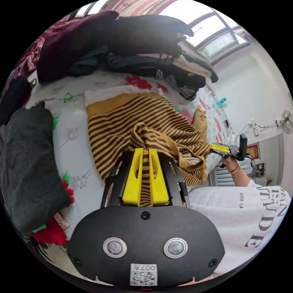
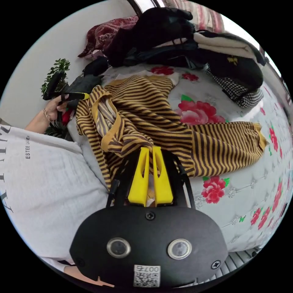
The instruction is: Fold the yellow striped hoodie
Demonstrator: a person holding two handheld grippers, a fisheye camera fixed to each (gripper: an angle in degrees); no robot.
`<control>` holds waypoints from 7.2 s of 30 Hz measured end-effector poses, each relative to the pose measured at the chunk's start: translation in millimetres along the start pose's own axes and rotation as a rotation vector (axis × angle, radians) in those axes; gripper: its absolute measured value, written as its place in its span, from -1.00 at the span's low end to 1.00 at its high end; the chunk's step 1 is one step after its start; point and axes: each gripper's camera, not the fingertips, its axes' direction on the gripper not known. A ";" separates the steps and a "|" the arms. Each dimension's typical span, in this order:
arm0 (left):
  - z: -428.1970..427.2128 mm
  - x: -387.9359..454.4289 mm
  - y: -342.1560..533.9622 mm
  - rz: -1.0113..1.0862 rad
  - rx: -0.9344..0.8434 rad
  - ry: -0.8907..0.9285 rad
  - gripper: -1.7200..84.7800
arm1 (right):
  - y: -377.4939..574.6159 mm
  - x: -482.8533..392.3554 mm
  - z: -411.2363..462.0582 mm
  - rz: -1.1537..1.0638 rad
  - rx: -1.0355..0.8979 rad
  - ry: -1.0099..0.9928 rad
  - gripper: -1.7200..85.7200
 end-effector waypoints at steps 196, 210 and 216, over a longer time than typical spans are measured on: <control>103.0 -17.2 -192.1 -0.127 -0.031 -0.391 -0.84 | -34.6 237.5 -77.9 0.572 0.145 0.106 -0.88; 64.7 76.2 47.6 -0.158 -0.219 -0.256 -0.79 | 185.5 111.3 -70.3 0.647 -0.124 -0.136 -0.76; 78.3 115.5 93.2 0.057 -0.277 -0.298 -0.77 | 208.2 96.5 -43.6 0.664 -0.152 -0.134 -0.75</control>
